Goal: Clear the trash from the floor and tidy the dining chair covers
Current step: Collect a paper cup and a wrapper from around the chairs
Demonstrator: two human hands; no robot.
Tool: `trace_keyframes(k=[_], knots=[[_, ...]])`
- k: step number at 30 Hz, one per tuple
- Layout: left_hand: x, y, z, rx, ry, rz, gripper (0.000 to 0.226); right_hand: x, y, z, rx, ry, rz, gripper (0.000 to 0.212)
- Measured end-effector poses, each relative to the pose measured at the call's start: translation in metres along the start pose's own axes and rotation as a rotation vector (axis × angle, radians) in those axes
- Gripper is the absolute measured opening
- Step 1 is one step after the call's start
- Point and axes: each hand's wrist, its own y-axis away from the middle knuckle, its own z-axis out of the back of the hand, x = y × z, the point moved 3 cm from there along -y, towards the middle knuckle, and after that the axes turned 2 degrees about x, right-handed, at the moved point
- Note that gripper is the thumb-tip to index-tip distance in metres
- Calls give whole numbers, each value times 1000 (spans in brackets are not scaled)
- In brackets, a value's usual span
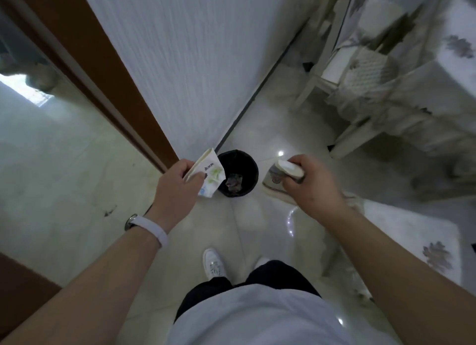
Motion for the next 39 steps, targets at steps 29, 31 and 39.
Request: trace_keyframes(k=[29, 31, 39], knots=[[32, -295, -154, 263, -177, 193, 8, -109, -278, -92, 129, 6, -158, 36], [66, -318, -177, 322, -196, 203, 8, -130, -292, -126, 133, 11, -199, 36], [229, -371, -292, 581, -368, 184, 7, -246, -337, -288, 158, 95, -293, 36]])
